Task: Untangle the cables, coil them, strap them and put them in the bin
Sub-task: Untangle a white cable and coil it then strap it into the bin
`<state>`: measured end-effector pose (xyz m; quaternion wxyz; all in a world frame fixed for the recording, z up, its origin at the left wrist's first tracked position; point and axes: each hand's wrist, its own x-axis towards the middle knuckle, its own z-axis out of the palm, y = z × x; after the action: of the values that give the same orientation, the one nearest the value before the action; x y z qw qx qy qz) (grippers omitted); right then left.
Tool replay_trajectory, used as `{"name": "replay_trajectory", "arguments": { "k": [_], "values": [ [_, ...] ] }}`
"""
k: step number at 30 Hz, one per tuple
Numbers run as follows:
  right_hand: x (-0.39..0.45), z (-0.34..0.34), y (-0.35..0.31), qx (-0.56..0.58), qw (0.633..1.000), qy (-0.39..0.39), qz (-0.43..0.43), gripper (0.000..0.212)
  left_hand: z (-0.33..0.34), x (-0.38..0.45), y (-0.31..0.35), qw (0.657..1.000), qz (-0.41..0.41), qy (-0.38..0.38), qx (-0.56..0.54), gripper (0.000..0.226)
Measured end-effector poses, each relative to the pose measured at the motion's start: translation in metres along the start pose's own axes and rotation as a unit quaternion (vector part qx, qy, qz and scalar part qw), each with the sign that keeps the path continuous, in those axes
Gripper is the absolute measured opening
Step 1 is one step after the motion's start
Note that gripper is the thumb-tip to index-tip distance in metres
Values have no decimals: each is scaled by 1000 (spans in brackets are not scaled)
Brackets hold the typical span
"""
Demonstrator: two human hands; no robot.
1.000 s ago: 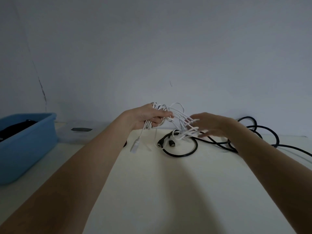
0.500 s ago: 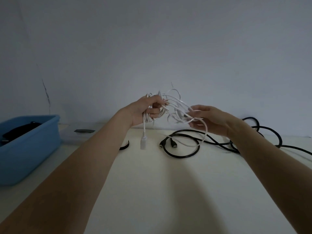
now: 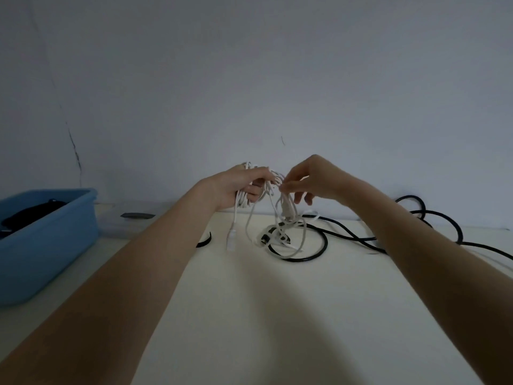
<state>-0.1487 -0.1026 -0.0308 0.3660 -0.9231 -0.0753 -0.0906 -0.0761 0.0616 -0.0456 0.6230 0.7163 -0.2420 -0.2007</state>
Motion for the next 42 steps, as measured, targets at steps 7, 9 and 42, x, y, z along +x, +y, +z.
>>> {"name": "replay_trajectory", "arguments": {
  "k": [7,9,42],
  "values": [
    [1,2,18,206,974,81,41,8,-9,0,-6,997,-30,17,69,29],
    [2,-8,29,249,951,175,53,13,-17,4,-13,993,-64,57,80,30],
    [7,42,59,69,997,17,20,43,46,-28,80,885,187,-248,-347,92]
  ]
}}
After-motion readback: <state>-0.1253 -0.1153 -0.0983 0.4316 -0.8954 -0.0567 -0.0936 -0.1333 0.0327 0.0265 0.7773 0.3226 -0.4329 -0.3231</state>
